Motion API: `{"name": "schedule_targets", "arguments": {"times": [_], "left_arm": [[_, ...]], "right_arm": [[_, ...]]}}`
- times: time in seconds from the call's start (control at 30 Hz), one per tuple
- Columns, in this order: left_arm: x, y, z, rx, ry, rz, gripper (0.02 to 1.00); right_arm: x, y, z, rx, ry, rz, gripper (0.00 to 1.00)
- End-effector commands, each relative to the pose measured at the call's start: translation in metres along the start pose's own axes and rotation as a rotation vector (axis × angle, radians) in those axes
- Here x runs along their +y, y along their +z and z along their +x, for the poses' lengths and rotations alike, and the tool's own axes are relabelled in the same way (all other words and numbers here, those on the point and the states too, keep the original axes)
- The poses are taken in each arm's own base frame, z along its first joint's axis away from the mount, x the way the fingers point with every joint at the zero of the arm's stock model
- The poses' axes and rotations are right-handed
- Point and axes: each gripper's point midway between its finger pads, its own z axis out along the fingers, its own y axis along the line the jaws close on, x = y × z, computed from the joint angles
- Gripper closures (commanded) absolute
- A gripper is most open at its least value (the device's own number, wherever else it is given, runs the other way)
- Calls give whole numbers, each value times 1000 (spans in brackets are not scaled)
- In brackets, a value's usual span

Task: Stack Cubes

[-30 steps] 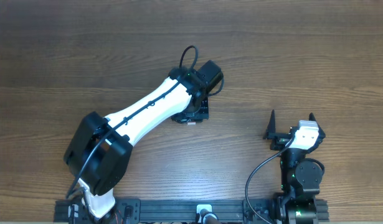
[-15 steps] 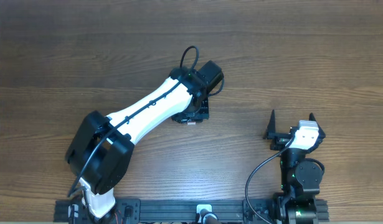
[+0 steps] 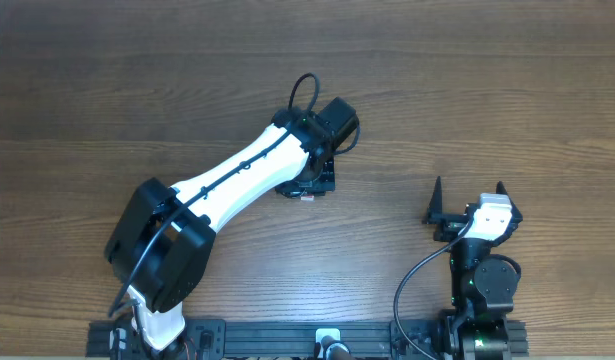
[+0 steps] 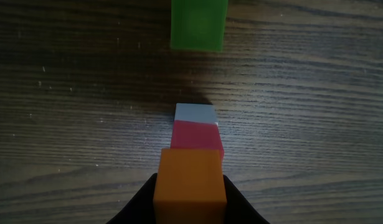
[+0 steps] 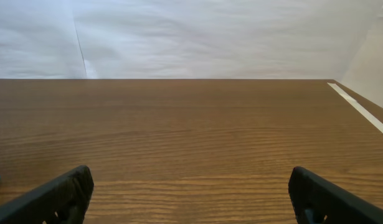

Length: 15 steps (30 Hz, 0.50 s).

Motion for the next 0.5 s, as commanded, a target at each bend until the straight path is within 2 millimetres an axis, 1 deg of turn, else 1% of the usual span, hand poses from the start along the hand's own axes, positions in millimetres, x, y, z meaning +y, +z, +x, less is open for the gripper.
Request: {"name": "schedule_targets", "arguments": {"times": [0.03,0.5], "left_arm": [[0,0,-10,-24,7,-9,755],[-1,0,-9,-24,10,-8,744]], "right_arm": [[3,0,1,-1,-1,-15,7],[3,0,1,-1,-1,-15,9]]}}
